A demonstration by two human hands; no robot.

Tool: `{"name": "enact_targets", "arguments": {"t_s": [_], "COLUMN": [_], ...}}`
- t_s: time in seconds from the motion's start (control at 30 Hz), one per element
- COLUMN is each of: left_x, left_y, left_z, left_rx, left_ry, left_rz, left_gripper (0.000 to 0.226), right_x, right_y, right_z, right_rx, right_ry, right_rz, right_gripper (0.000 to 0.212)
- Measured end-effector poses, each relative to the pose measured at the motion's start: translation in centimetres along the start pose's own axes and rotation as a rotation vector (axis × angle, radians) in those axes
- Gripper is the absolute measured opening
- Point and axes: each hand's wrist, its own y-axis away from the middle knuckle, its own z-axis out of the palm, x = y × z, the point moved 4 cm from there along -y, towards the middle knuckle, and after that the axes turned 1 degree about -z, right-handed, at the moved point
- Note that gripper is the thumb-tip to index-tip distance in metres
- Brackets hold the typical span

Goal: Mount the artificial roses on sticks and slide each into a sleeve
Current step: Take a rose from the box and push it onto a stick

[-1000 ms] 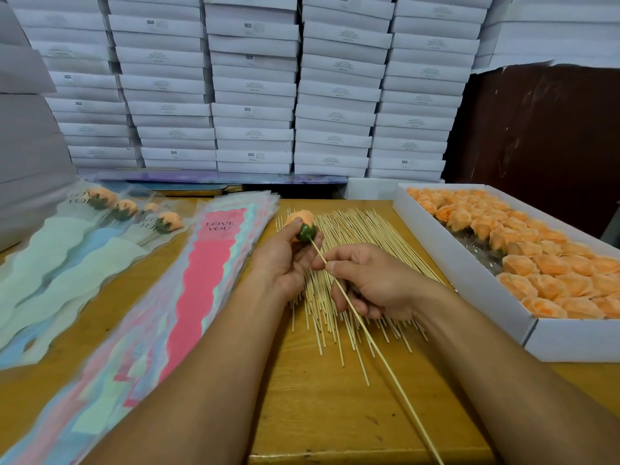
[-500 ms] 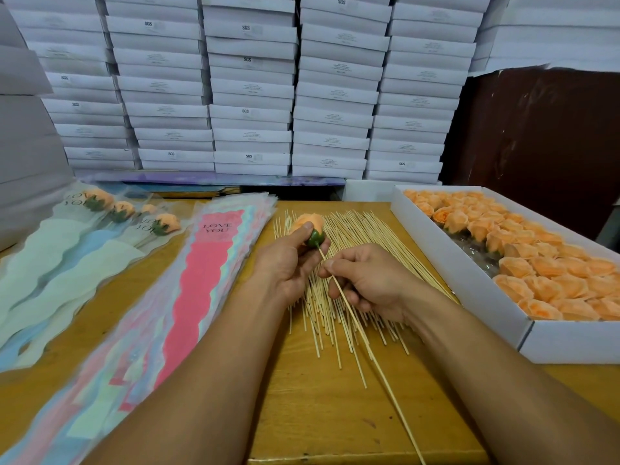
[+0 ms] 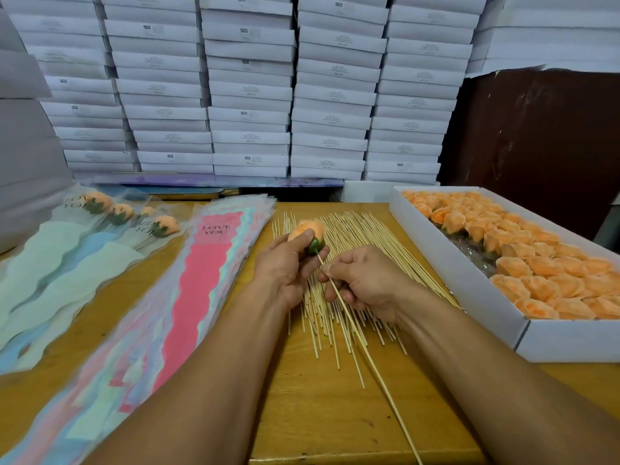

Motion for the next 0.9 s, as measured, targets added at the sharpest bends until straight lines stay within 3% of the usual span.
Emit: {"name": "enact_targets", "arguments": {"t_s": [0.6, 0.8, 0.9], "left_x": [-0.4, 0.2, 1.4], "left_y": [1.2, 1.1, 0.8], "left_z": [0.6, 0.4, 0.2], "left_rx": [0.036, 0.165, 0.285], "left_ry": [-0.066, -0.502, -0.855], "left_rz": [0.053, 0.284, 0.340], "left_gripper": [0.036, 0.035, 0.030], "right_x": [0.1, 0.1, 0.2], "right_y": [0.1, -0.2, -0.4], "right_z": [-0.3, -1.4, -2.0], "right_rx": [-0.055, -0.076, -0.042], "right_ry": [-0.150, -0.280, -0.267], "right_rz": [0.076, 0.092, 0.086], "right_gripper": [0.023, 0.020, 0.020]}}
